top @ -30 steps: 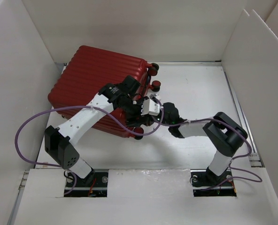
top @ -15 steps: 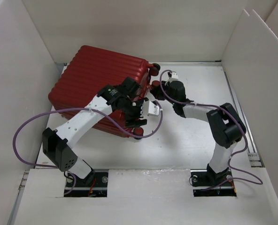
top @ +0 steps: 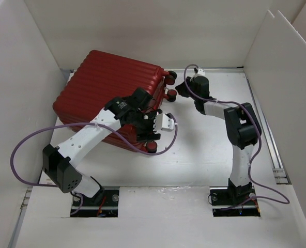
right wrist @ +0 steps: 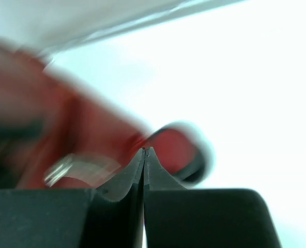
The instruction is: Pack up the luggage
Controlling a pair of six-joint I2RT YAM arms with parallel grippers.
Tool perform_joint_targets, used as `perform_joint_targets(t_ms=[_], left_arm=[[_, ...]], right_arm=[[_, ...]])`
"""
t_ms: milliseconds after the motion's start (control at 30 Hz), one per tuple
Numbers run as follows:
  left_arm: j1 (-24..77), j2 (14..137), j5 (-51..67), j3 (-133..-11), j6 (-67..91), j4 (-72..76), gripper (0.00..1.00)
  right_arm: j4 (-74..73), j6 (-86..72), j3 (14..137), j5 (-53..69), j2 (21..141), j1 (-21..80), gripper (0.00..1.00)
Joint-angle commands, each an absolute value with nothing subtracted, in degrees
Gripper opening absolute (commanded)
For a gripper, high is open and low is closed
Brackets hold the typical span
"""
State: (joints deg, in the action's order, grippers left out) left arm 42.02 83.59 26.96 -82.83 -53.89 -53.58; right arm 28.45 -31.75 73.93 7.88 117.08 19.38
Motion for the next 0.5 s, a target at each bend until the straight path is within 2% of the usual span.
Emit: perform_joint_targets(t_ms=[0,233,267,333,433,467], left_arm=[[42.28,77.43,31.82,-82.27,-49.05,-60.82,0.00],[42.28,78.48,27.52,-80.95,-47.04,-57.67,0.01],[42.28,78.49,26.81,-80.95,-45.72,-56.70,0.14],[42.28,79.01,24.80,-82.61,-43.43,-53.02,0.54],[41.75,79.01,22.16,-84.71,-35.00,-46.60,0.67],[40.44,79.01,20.67,-85.60,-33.15,-42.49,0.71]], right_arm=[[27.42,-32.08,79.36,4.57,120.23,14.86,0.00],[27.42,-25.85,89.64,16.59,125.07,14.33,0.00],[27.42,-25.84,90.17,17.13,125.59,14.33,0.00],[28.04,-24.44,93.41,18.97,127.00,14.33,0.00],[26.82,-24.43,101.82,26.61,131.20,14.33,0.10],[25.41,-24.43,104.48,29.42,132.61,14.33,0.18]])
